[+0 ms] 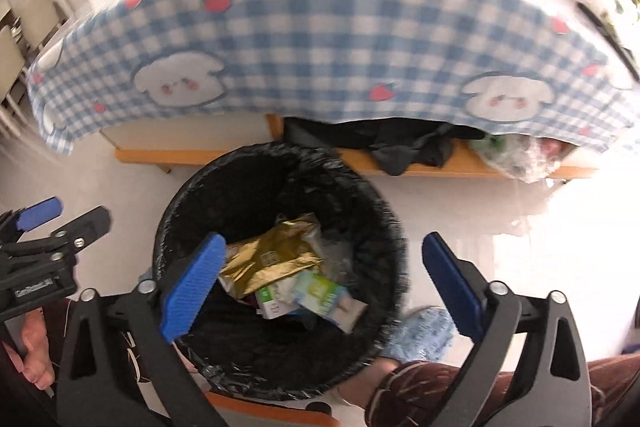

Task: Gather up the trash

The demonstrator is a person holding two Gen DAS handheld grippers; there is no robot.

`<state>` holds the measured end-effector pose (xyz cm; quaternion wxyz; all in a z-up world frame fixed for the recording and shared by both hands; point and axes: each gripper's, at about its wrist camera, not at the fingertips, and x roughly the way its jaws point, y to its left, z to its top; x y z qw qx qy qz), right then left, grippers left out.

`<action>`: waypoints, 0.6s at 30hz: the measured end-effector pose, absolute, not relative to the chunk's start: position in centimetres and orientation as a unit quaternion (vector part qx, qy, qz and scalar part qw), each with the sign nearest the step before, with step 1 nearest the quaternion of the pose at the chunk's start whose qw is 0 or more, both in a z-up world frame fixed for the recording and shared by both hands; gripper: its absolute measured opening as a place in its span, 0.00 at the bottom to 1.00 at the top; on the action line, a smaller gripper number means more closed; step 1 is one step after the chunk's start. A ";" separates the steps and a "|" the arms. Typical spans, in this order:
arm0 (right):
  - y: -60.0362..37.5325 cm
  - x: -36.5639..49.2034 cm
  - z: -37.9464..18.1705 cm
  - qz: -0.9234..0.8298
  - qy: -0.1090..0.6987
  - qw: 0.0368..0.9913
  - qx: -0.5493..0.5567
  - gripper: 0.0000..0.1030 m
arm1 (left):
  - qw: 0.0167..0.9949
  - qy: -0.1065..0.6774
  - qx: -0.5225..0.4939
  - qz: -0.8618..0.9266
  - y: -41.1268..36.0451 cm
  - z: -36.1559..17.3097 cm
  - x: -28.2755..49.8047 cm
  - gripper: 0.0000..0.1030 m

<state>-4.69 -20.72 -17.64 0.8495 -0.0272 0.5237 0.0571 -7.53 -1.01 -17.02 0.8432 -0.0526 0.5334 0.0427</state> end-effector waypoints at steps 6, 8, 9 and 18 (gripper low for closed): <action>-23.1 -4.6 -15.2 0.024 0.519 0.854 -0.016 0.93 | 0.863 0.502 -0.056 0.026 -2.1 -12.6 -8.5 0.94; -23.5 -4.8 -13.8 0.021 0.513 0.858 -0.011 0.93 | 0.868 0.492 -0.063 0.023 -2.3 -11.2 -8.8 0.94; -23.7 -4.9 -13.3 0.019 0.512 0.859 -0.010 0.93 | 0.869 0.491 -0.062 0.022 -2.6 -10.6 -9.0 0.94; -23.5 -7.3 -6.8 0.024 0.473 0.880 -0.023 0.93 | 0.878 0.476 -0.047 0.007 -3.9 -6.2 -10.7 0.94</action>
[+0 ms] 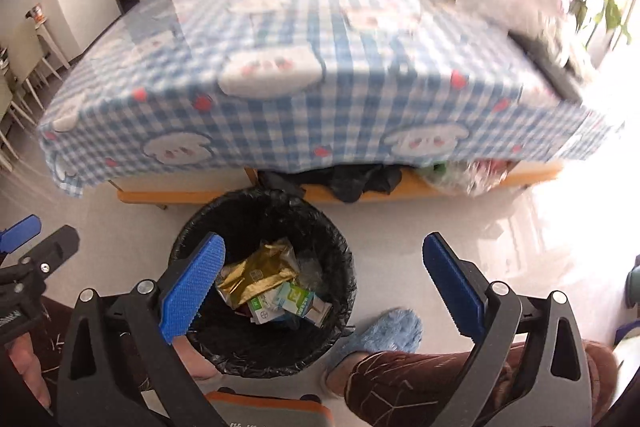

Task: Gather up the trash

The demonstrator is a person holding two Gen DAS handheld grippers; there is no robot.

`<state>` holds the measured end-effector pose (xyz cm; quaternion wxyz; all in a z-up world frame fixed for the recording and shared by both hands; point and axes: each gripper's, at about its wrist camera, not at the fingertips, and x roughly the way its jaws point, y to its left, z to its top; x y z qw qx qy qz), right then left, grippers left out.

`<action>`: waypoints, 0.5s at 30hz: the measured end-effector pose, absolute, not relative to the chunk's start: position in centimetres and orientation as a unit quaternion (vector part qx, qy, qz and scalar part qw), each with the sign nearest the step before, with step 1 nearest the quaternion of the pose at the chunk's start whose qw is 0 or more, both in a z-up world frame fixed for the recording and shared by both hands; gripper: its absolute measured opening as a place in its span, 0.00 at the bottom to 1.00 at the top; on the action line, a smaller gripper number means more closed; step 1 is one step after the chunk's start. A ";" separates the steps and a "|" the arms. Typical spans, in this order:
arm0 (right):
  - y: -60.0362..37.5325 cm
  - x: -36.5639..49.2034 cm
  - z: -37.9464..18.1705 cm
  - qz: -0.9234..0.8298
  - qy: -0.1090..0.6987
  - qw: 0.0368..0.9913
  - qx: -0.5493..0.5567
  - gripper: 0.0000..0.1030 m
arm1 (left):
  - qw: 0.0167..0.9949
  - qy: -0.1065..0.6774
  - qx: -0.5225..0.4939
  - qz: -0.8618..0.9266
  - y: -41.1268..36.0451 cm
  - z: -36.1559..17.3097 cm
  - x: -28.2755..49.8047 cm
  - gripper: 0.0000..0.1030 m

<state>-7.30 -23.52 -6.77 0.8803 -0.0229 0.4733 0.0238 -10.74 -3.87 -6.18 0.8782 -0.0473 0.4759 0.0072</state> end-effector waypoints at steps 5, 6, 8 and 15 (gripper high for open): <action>-23.0 -8.5 -4.5 0.042 0.460 0.887 -0.019 0.93 | 0.881 0.472 -0.041 0.016 -3.9 -4.9 -11.3 0.94; -22.9 -8.7 -4.3 0.046 0.458 0.888 -0.019 0.93 | 0.881 0.471 -0.034 0.020 -4.0 -4.8 -11.4 0.94; -22.8 -8.8 -4.1 0.049 0.459 0.887 -0.015 0.93 | 0.882 0.470 -0.028 0.024 -4.1 -4.8 -11.6 0.94; -22.7 -8.3 -4.8 0.056 0.470 0.881 -0.007 0.93 | 0.879 0.476 -0.032 0.025 -3.9 -5.2 -11.5 0.94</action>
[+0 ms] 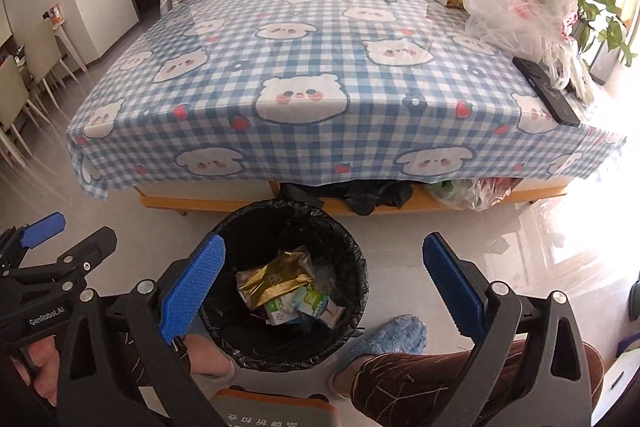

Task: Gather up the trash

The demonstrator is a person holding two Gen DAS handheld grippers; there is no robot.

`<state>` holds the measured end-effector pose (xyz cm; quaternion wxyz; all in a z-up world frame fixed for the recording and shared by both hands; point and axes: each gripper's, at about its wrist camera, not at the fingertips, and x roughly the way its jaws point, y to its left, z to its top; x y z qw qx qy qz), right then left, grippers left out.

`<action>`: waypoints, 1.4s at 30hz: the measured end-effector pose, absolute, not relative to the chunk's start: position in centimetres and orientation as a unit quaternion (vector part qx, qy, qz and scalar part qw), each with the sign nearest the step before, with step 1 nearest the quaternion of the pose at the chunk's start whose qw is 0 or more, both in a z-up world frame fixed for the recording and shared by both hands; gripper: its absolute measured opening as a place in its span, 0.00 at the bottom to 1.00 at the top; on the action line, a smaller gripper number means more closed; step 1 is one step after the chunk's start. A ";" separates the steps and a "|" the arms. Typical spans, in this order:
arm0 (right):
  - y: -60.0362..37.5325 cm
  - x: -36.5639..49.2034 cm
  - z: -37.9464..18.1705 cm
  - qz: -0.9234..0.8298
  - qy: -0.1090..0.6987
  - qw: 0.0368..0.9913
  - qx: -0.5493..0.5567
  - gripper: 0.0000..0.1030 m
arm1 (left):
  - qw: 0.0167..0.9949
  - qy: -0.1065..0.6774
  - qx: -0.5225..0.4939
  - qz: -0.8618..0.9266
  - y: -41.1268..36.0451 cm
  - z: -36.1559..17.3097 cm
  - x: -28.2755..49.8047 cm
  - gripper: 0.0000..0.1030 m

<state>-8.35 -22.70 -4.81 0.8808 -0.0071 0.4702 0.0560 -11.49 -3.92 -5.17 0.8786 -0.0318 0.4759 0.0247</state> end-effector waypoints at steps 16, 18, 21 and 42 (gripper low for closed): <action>-22.4 -8.2 -5.0 0.063 0.468 0.881 -0.002 0.93 | 0.876 0.479 -0.040 0.025 -3.7 -5.4 -11.4 0.94; -22.3 -8.2 -5.0 0.064 0.469 0.881 -0.004 0.93 | 0.875 0.481 -0.041 0.026 -3.6 -5.5 -11.3 0.94; -22.2 -8.2 -5.1 0.066 0.471 0.880 -0.006 0.93 | 0.875 0.481 -0.040 0.027 -3.6 -5.5 -11.3 0.94; -22.1 -8.2 -5.0 0.066 0.471 0.879 0.000 0.93 | 0.878 0.477 -0.035 0.026 -3.6 -5.3 -11.3 0.94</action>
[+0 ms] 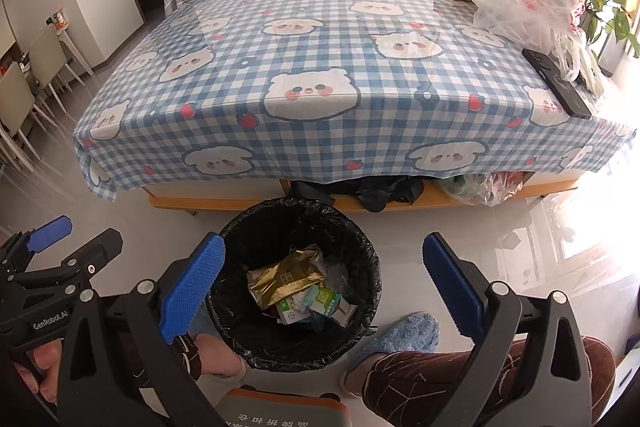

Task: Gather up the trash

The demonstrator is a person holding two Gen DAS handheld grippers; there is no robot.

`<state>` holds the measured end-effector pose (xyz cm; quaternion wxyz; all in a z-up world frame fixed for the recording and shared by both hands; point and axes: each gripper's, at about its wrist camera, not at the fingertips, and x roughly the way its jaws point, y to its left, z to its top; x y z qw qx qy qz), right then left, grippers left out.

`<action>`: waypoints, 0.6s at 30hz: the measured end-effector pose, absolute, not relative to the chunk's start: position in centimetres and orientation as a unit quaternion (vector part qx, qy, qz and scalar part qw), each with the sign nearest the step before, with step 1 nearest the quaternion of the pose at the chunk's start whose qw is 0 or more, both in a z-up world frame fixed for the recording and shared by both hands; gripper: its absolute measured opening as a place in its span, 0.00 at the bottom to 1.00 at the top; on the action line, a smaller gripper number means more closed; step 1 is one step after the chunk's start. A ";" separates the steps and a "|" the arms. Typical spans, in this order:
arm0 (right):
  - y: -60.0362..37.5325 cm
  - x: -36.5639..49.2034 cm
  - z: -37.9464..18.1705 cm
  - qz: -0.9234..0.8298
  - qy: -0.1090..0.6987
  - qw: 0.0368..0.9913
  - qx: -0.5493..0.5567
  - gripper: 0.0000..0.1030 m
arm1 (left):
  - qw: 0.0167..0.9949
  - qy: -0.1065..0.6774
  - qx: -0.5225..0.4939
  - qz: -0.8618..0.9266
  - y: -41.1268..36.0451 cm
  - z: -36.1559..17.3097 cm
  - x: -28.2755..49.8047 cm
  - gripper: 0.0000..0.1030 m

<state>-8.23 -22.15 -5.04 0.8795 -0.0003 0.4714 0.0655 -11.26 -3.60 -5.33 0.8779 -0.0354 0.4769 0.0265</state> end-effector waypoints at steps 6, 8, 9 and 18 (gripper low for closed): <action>-22.0 -8.3 -5.0 0.065 0.471 0.880 0.000 0.93 | 0.877 0.478 -0.035 0.028 -3.7 -5.3 -11.3 0.94; -22.2 -8.2 -5.0 0.065 0.471 0.880 0.001 0.93 | 0.877 0.479 -0.036 0.028 -3.6 -5.2 -11.3 0.94; -22.2 -8.2 -5.0 0.065 0.471 0.880 0.001 0.93 | 0.877 0.479 -0.037 0.028 -3.6 -5.2 -11.3 0.94; -22.3 -8.2 -5.0 0.066 0.471 0.879 0.001 0.93 | 0.877 0.478 -0.034 0.035 -3.7 -5.2 -11.4 0.94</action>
